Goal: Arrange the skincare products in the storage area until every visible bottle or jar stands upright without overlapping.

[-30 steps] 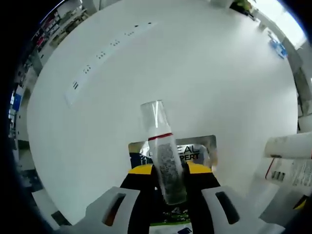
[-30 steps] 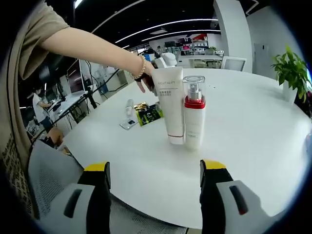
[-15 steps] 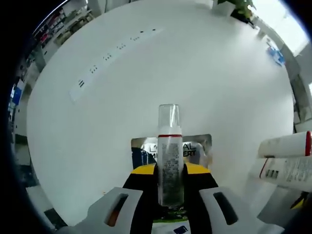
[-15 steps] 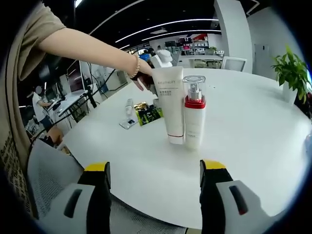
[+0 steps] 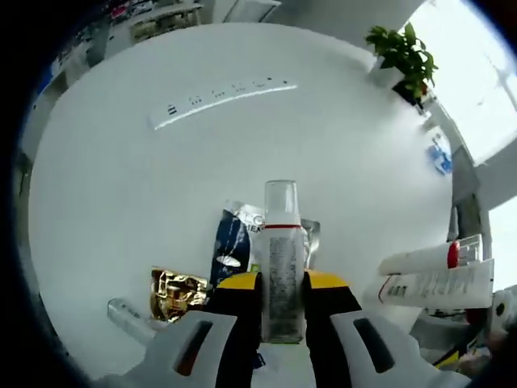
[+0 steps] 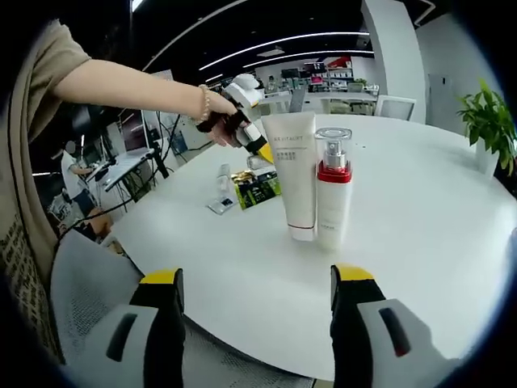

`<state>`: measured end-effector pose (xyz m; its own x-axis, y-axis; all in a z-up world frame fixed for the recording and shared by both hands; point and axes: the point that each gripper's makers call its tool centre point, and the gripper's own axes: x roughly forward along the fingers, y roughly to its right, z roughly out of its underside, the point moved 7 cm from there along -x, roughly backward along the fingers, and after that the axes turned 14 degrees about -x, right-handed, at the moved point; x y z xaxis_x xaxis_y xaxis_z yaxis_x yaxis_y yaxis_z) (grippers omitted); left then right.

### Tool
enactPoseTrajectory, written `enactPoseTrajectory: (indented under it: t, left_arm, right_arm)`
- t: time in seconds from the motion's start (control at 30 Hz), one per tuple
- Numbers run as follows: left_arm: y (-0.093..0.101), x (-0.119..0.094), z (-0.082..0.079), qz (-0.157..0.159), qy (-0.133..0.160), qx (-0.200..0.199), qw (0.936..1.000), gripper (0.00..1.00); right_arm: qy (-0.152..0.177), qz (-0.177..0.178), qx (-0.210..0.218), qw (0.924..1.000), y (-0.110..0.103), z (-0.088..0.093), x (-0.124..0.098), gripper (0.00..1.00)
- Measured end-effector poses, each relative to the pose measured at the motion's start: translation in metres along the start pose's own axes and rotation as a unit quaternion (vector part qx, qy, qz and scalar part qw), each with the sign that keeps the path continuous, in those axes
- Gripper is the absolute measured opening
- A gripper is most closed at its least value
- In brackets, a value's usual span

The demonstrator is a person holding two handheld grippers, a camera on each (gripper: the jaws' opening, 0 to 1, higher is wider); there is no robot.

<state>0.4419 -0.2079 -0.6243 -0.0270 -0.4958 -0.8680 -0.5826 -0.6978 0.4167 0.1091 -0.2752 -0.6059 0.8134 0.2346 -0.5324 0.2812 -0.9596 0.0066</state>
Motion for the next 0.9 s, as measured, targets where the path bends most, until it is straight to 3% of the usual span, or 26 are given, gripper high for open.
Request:
enactPoseTrajectory:
  t: [0.17,0.3,0.53,0.73,0.9]
  left_arm:
    - [0.000,-0.019,0.021,0.043,0.019,-0.037,0.9982,0.16]
    - [0.001,-0.035,0.039,0.087,0.037,-0.078,0.9924,0.16]
    - [0.012,-0.064,0.065,0.184,0.082,-0.137,0.9698,0.16]
    - [0.024,-0.090,0.084,0.234,0.113,-0.128,0.9572,0.16]
    - [0.050,-0.113,0.100,0.289,0.132,-0.081,0.9445,0.16]
  right_arm:
    - [0.015,-0.023,0.021,0.9994,-0.001,-0.004,-0.002,0.71]
    - [0.047,-0.033,0.057,0.9967,-0.001,-0.012,-0.007,0.69]
    - [0.111,-0.057,0.106,0.9865,-0.003,-0.040,-0.010,0.67]
    - [0.165,-0.086,0.137,0.9728,-0.007,-0.066,-0.010,0.67]
    - [0.197,-0.121,0.143,0.9623,-0.012,-0.083,-0.012,0.66]
